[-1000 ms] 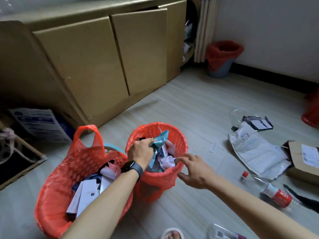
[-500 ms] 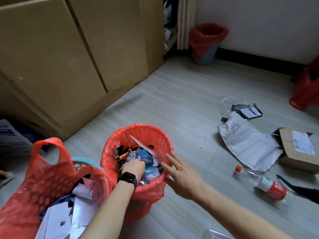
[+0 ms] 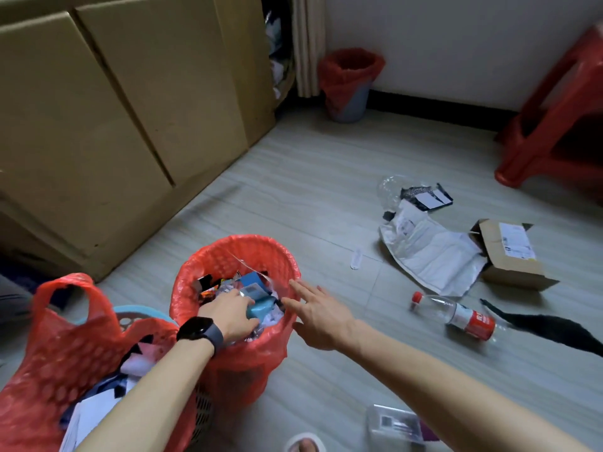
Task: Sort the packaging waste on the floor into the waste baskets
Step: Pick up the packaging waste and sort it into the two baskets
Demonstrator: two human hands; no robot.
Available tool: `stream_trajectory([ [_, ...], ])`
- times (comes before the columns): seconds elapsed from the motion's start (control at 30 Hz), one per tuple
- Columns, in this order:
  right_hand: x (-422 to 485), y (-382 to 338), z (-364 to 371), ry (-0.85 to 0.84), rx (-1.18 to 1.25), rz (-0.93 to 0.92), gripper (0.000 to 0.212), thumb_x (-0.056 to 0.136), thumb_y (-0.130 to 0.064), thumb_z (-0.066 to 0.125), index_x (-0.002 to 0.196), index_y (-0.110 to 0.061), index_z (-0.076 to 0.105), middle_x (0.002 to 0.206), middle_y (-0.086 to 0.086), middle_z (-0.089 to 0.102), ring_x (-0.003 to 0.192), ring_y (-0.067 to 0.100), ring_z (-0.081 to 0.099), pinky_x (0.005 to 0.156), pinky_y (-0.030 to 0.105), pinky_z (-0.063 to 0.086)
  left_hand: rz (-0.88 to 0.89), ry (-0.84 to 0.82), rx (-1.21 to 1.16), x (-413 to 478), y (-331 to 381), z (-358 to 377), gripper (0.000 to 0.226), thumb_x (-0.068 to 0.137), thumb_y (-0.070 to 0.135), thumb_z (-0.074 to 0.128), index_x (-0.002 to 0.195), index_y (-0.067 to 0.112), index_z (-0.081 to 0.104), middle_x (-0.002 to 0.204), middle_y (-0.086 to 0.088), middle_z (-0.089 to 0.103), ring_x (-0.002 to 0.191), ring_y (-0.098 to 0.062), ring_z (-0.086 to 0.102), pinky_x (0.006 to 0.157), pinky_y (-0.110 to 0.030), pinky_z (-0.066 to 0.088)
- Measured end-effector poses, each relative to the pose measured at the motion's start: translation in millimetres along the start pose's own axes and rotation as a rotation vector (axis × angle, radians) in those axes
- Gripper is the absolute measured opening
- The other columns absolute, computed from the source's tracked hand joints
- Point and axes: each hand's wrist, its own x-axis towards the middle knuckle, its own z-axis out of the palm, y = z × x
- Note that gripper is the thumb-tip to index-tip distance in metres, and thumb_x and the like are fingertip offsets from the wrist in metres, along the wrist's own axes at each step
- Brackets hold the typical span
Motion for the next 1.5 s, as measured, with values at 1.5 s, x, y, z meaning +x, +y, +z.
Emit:
stream_trajectory([
  [1.5, -274.3, 451.1, 145.1, 0.114, 0.448, 1.54, 0.078, 0.094, -0.063, 0.041, 0.157, -0.025, 0.016, 0.165, 0.018, 0.001, 0.152, 0.032, 0.002, 0.121, 0.048, 0.017, 0.336, -0.114, -0.004, 261.4, 466.8, 77.7, 0.092, 0.082, 0.069, 0.056, 0.154, 0.026, 0.019, 0.158, -0.016, 0.02, 0.14, -0.036, 0.031, 0.111, -0.049, 0.035],
])
